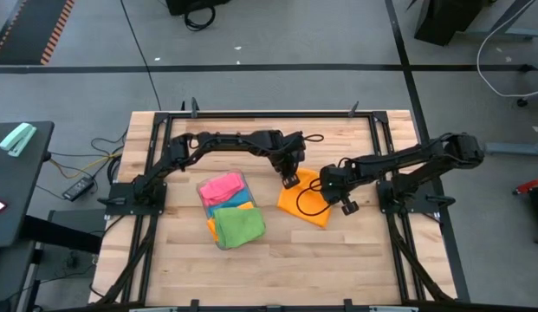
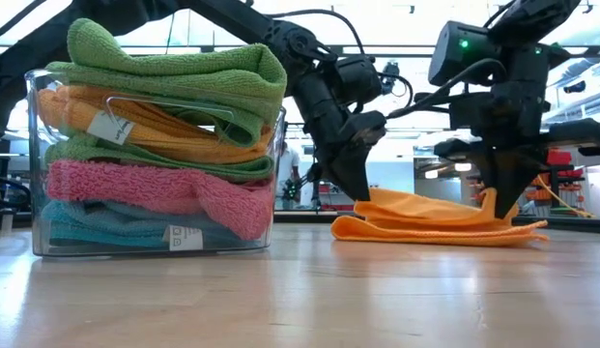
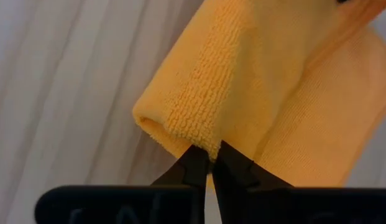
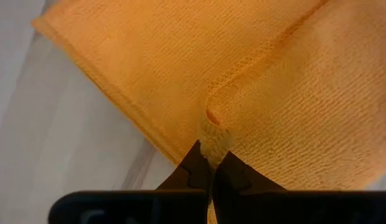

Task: Fold microfiber towels
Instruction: Fold the yellow towel

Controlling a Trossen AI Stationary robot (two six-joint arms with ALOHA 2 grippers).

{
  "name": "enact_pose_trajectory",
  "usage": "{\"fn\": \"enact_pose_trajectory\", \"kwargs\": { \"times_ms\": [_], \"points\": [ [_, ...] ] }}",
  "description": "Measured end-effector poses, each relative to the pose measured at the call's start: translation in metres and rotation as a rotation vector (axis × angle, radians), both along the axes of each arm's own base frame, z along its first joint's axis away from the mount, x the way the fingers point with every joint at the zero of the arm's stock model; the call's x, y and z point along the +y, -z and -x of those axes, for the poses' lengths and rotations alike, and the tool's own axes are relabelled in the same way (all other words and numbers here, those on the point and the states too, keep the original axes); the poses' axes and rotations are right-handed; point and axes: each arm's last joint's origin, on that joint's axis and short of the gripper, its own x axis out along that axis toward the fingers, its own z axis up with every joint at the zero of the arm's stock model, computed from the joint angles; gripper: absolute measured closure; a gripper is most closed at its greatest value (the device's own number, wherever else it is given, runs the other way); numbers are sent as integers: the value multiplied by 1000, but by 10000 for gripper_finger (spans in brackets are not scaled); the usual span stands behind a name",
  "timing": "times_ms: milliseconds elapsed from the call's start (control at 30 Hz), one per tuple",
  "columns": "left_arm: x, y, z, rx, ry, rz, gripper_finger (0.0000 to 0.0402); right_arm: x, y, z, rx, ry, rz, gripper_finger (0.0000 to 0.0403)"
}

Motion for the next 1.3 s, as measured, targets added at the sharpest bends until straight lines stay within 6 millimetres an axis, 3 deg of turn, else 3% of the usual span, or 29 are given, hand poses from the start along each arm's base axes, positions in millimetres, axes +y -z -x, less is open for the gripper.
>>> {"fn": "enact_pose_trajectory", "kwargs": {
  "times_ms": [200, 400, 667, 900, 1100, 1300],
  "points": [
    [-3, 1, 0, 11, 4, -15, 379, 1, 1, -1, -2, 6, -49, 379],
    [-5, 1, 0, 16, 4, -24, 371, 2, 1, 0, 3, 2, -79, 300],
    [-14, 1, -2, 6, 45, 22, 317, 3, 2, 6, 73, 27, -101, 214],
    [-17, 1, -2, 1, 86, 26, 288, 3, -7, 13, 62, 18, -102, 211],
    [1, 0, 10, 79, 49, 9, 280, 3, -26, 19, -43, 37, -109, 222],
    [12, -6, 20, 97, 64, 141, 286, -3, -41, 16, -201, 255, -172, 231]
  ]
}}
